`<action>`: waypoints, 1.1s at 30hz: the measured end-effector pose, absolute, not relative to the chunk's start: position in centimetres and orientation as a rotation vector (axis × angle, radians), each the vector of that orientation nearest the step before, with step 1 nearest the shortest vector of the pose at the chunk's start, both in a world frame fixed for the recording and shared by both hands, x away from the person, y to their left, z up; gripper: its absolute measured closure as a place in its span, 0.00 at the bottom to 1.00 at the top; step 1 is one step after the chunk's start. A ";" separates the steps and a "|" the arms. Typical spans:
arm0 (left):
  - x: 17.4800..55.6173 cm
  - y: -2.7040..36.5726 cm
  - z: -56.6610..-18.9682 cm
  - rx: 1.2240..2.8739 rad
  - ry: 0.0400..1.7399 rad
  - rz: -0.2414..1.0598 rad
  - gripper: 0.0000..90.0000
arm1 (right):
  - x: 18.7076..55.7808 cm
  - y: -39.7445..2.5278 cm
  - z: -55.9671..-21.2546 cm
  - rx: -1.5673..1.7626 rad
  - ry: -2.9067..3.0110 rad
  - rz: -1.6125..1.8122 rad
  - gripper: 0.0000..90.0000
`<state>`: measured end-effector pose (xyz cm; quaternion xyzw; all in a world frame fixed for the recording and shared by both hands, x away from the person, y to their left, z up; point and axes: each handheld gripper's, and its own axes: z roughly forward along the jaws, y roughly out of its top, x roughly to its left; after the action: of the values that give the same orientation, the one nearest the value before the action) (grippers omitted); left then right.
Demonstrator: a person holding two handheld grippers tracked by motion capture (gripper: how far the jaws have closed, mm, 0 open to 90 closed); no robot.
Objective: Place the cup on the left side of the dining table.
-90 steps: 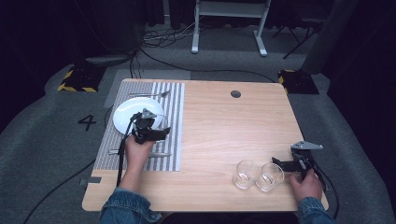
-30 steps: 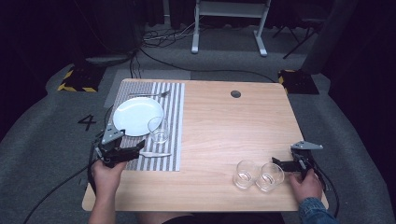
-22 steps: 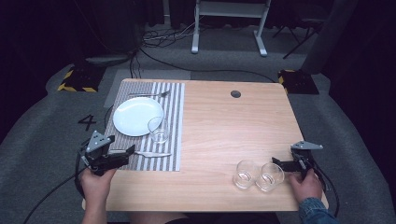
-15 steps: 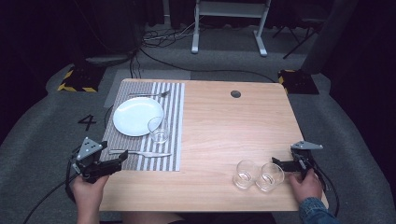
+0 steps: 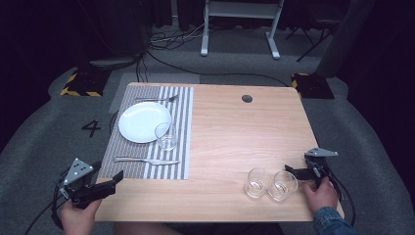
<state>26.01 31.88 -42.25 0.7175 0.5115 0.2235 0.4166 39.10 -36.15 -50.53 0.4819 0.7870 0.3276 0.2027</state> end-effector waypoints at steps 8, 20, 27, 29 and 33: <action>25.5 31.9 -43.8 1.872 1.309 0.517 0.16 | 39.1 -36.2 -50.5 1.345 2.197 0.914 0.01; 25.2 30.7 -46.0 1.979 1.337 0.439 0.16 | 39.1 -36.1 -50.5 1.340 2.203 0.917 0.01; 26.4 29.0 -47.6 2.102 1.329 0.365 0.16 | 39.1 -36.1 -50.5 1.337 2.204 0.916 0.01; 26.7 28.5 -47.9 2.136 1.327 0.344 0.16 | 39.1 -36.1 -50.5 1.336 2.206 0.916 0.01; 27.1 27.9 -48.3 2.175 1.325 0.320 0.16 | 39.1 -36.1 -50.5 1.336 2.206 0.917 0.01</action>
<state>27.13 27.91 -48.31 0.8127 0.4950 0.1195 0.2833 39.12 -36.11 -50.53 0.4781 0.7895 0.3281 0.2010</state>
